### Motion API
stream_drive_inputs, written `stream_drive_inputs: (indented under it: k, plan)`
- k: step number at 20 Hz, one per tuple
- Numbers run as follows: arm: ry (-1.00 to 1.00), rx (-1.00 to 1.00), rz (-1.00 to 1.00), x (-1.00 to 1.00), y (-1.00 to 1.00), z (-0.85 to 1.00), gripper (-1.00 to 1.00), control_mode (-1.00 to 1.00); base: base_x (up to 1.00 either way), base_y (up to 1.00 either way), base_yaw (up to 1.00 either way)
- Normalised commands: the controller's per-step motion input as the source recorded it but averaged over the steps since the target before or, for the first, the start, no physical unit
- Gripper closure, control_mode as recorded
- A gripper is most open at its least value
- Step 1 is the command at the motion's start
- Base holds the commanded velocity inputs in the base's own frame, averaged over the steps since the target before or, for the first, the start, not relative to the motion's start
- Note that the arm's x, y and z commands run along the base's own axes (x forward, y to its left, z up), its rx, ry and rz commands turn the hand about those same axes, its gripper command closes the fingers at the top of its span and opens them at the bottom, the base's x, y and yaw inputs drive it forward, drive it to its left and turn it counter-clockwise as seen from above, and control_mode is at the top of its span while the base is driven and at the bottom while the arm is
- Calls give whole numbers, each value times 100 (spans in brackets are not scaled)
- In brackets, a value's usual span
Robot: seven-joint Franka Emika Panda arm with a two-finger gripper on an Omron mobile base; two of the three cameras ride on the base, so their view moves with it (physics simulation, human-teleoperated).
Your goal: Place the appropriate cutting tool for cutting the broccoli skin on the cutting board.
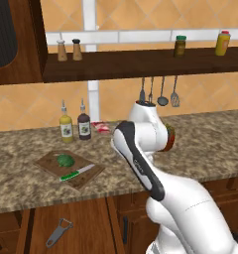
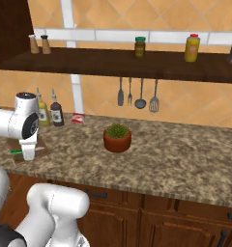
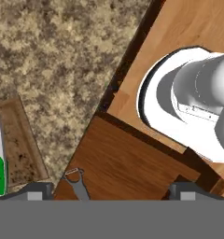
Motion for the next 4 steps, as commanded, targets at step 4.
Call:
stream_drive_inputs:
  k: [4]
  plan:
    - [-20, 1, 0, -55, -87, 55, -100, -100, 0, 0, 0]
